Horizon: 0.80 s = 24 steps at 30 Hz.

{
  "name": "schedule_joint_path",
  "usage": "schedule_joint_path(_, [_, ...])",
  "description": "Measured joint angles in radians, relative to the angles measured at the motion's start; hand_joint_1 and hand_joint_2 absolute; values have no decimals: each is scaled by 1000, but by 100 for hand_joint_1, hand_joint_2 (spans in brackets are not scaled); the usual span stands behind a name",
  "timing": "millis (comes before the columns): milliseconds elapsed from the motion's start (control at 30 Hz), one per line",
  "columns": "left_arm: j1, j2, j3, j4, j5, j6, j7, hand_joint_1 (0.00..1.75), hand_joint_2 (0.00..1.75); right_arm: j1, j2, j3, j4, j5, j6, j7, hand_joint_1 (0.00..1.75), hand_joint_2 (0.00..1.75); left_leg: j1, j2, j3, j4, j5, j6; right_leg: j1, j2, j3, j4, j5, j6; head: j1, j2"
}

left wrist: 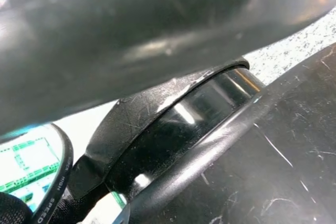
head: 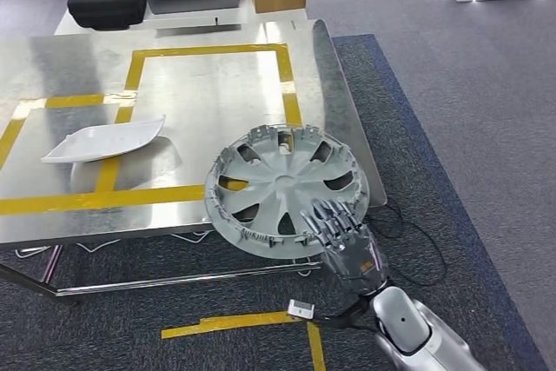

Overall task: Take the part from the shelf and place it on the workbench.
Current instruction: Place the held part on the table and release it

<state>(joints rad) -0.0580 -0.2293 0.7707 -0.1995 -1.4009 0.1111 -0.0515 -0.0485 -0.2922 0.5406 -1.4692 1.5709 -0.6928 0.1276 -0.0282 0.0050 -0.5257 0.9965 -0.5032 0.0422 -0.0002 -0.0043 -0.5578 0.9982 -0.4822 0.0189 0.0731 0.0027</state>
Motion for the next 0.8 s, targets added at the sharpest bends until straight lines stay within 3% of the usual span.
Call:
schedule_joint_path(33, [0,0,0,0,0,0,1,0,0,-6,-15,2,-1,0,0,26,0,175,0,0,0,0,0,0,0,0,0,0,0,0,0,0])
schedule_joint_path(167, [0,0,2,0,1,0,2,0,0,-25,-70,10,-2,0,0,123,0,0,-1,0,-1,1,0,1,-1,0,0,0,1,1,0,0])
schedule_joint_path(300, [0,1,3,0,7,1,2,0,0,-24,-124,11,-2,0,0,208,0,0,-2,0,-1,1,1,1,-2,-1,-1,-1,1,1,0,0])
schedule_joint_path(433, [0,2,7,0,13,1,2,0,0,27,-166,-32,-2,0,0,231,0,0,-2,-1,-2,1,0,2,-2,-2,-2,-1,1,1,0,0])
schedule_joint_path(800, [1,3,26,0,22,5,-2,0,0,203,-165,-326,-36,0,0,94,0,0,-2,-2,-5,1,0,3,-2,-2,-3,-1,1,1,0,0])
